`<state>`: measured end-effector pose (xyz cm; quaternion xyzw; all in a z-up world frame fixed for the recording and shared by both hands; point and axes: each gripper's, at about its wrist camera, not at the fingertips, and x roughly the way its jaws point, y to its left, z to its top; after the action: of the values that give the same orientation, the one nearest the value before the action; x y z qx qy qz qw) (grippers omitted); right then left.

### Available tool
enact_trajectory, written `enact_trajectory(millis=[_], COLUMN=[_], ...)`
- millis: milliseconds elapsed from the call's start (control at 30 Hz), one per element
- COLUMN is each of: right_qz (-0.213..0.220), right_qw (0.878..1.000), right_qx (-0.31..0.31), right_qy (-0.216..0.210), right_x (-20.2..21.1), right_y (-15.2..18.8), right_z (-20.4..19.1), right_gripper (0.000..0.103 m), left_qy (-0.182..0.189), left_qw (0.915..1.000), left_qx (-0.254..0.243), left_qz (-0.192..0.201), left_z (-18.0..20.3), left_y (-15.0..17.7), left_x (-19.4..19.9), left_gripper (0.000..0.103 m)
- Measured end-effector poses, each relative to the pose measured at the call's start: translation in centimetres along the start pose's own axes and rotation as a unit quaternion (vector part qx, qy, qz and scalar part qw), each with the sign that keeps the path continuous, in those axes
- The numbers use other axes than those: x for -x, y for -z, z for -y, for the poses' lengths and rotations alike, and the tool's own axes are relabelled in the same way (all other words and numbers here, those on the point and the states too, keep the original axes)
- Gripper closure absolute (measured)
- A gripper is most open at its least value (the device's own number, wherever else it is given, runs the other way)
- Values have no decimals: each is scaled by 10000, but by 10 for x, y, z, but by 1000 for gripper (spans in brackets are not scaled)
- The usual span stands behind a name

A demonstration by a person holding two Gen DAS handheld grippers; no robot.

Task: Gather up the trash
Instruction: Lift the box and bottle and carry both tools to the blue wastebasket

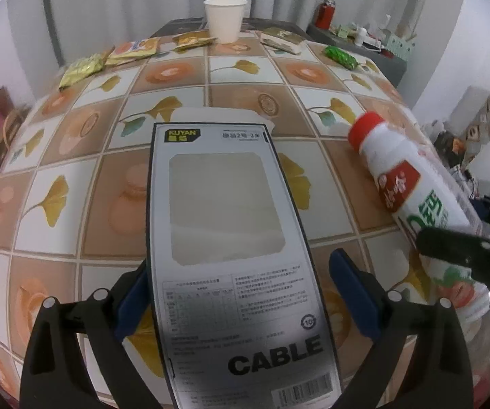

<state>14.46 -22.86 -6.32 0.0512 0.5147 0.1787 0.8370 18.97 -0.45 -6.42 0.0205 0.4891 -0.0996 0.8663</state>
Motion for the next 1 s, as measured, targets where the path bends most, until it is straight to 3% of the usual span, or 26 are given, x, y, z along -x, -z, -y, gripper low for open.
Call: enact_trajectory(millis=[167,267,333,1000], right_qz=[-109,-135,-125,283], right_qw=[9999,9998,9998,9971], right_qx=[9,-40,-131,-652], right_qy=[99,126,39,-277], right_x=[-2,-3,-2,20], right_y=[0,2,3,18], right_z=[-2,1,4,19], right_gripper=[33,41,42,42], left_qy=[-4,-101,-129,-326], left_qw=[9999,9998,9998,9980], left_qx=[-117,-118,-32,163], left_qz=[57,126,173,524], left_z=[4,5,3,1], left_y=[1,0,0,3], left_x=[-2,-2,-1,22], left_gripper=[9,14,19,21])
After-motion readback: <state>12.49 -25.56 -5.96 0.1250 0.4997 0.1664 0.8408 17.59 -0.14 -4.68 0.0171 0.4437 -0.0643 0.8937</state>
